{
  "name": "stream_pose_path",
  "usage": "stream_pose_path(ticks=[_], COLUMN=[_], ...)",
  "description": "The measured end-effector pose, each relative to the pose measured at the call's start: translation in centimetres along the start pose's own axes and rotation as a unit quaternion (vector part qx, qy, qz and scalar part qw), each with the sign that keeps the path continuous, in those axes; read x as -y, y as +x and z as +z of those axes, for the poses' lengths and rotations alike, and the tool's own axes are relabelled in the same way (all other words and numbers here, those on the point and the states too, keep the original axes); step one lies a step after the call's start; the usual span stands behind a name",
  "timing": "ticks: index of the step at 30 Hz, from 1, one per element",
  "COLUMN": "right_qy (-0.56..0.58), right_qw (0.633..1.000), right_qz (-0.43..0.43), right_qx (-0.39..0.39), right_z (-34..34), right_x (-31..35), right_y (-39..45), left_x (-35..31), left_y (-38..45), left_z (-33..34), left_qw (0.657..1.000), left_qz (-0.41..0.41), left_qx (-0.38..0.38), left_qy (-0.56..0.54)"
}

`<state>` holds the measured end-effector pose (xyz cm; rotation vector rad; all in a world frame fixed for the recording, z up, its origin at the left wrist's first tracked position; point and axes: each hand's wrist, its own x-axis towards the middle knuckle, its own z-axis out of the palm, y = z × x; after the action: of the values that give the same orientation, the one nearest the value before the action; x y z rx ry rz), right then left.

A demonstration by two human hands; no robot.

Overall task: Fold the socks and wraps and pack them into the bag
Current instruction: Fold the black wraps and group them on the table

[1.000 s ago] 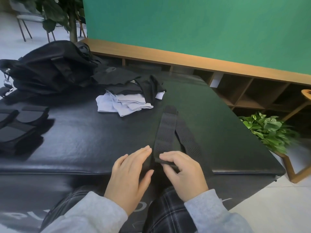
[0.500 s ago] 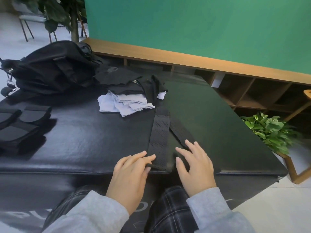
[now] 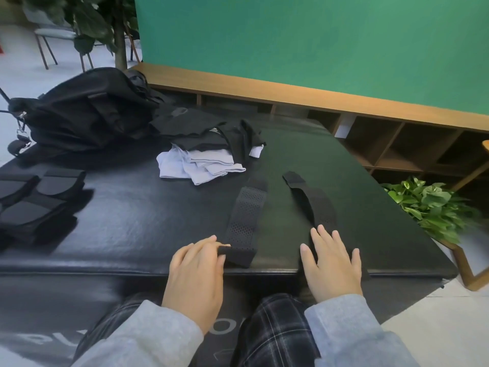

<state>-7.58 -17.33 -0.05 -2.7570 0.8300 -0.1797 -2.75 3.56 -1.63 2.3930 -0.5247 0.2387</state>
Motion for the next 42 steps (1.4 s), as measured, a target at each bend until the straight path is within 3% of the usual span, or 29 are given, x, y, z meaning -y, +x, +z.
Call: stream_pose_path(ticks=[4, 7, 11, 19, 23, 27, 31, 42], right_qy=[0.071, 0.17, 0.233, 0.315, 0.277, 0.206, 0.155, 0.219], right_qw=[0.99, 0.948, 0.902, 0.908, 0.92, 0.932, 0.934, 0.919], right_qz=[-0.104, -0.236, -0.345, -0.266, -0.273, -0.298, -0.313, -0.305], right_qx=[-0.071, -0.131, -0.118, -0.079, -0.051, -0.031, -0.08, -0.117], right_z=[0.5, 1.1, 2.0, 2.2, 2.5, 3.0, 3.8, 3.6], right_x=[0.6, 2.4, 4.5, 4.3, 4.3, 4.2, 4.1, 4.0], right_y=[-0.5, -1.1, -2.5, -3.2, -3.0, -2.7, -2.5, -2.2], left_x=[0.1, 0.0, -0.2, -0.4, 0.6, 1.4, 1.6, 1.8], left_y=[0.0, 0.1, 0.2, 0.1, 0.3, 0.4, 0.4, 0.3], left_z=[0.3, 0.4, 0.3, -0.1, 0.4, 1.1, 1.5, 1.6], left_qw=[0.999, 0.998, 0.995, 0.99, 0.993, 0.991, 0.987, 0.981], left_qz=[0.017, 0.036, 0.013, -0.034, 0.072, 0.104, 0.124, 0.143], left_qx=[-0.031, -0.041, -0.071, -0.063, -0.094, -0.088, -0.101, -0.131], left_qy=[-0.002, -0.012, -0.074, -0.118, -0.012, 0.009, 0.021, -0.001])
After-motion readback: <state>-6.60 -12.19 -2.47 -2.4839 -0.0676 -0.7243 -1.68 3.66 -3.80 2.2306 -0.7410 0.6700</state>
